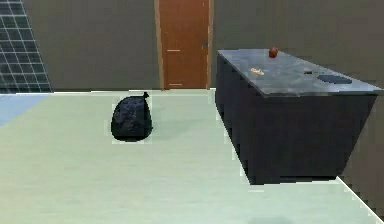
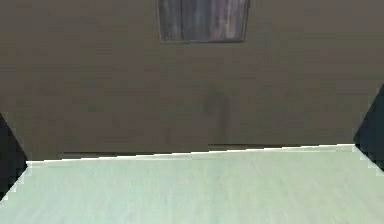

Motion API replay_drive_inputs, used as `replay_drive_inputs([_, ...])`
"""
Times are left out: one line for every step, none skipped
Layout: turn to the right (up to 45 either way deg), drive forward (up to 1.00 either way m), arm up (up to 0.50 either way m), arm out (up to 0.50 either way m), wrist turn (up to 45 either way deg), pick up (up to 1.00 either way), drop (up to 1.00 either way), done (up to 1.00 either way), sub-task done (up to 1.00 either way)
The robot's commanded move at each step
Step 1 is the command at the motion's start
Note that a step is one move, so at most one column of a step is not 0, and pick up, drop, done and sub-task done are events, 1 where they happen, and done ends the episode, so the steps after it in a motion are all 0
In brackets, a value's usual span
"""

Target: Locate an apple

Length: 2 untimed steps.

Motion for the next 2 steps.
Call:
replay_drive_inputs([0.0, 1.0, 0.0, 0.0, 0.0, 0.0, 0.0, 0.0, 0.0])
replay_drive_inputs([3.0, 0.0, 0.0, 0.0, 0.0, 0.0, 0.0, 0.0, 0.0])
